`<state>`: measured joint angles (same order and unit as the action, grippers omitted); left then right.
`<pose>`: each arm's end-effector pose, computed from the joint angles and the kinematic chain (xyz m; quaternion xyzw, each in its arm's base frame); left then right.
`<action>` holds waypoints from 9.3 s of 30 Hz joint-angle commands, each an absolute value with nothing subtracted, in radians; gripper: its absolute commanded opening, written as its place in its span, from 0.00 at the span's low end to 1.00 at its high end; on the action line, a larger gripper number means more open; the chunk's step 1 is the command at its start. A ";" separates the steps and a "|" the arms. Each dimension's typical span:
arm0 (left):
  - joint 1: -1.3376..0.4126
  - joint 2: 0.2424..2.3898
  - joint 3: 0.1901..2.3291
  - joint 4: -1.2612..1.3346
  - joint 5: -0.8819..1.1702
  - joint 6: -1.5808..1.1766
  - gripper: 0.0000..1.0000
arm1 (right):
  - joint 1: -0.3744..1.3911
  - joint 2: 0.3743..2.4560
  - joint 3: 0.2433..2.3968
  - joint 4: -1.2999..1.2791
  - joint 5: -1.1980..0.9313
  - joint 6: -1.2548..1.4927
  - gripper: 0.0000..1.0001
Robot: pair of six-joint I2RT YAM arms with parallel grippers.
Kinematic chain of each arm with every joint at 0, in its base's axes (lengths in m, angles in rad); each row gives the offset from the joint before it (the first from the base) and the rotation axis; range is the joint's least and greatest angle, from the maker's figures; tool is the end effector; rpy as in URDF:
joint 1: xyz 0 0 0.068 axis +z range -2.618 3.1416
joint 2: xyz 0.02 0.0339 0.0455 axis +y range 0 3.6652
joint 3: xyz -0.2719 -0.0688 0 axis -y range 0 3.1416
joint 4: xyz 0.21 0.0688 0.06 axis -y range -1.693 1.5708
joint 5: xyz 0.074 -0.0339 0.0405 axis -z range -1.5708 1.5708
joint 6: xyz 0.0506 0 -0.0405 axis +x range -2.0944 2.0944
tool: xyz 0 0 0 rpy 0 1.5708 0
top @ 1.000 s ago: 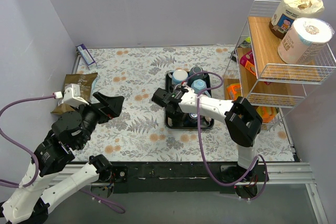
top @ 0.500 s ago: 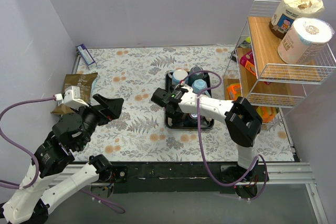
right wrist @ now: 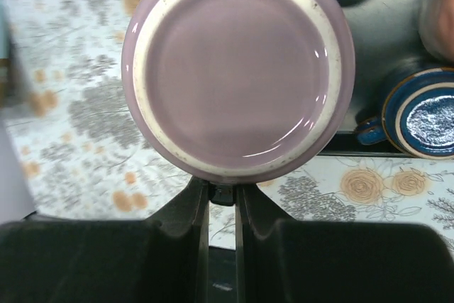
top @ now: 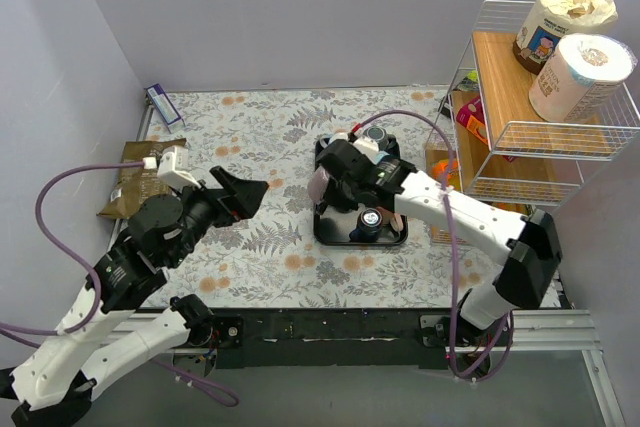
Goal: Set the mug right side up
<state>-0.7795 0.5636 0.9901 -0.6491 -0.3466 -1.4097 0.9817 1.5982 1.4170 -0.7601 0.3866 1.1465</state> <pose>0.0655 -0.0406 0.3734 -0.3408 0.6983 -0.4847 0.4016 0.1914 0.2521 0.3088 0.1361 0.9251 0.1770 0.3071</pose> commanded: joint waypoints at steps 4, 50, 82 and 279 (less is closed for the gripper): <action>-0.782 0.670 1.008 -0.414 -0.333 -1.442 0.98 | 0.812 1.381 1.315 -0.427 0.032 1.009 0.01; -0.411 1.094 0.848 0.603 0.578 -2.009 0.93 | 0.584 1.307 1.371 0.210 -0.457 1.055 0.01; -0.469 1.184 0.824 0.854 0.532 -2.164 0.32 | 0.601 1.249 1.183 0.436 -0.511 1.028 0.01; -0.003 1.091 0.960 -0.278 0.770 -1.388 0.98 | 0.765 1.448 1.195 -0.598 0.187 0.931 0.01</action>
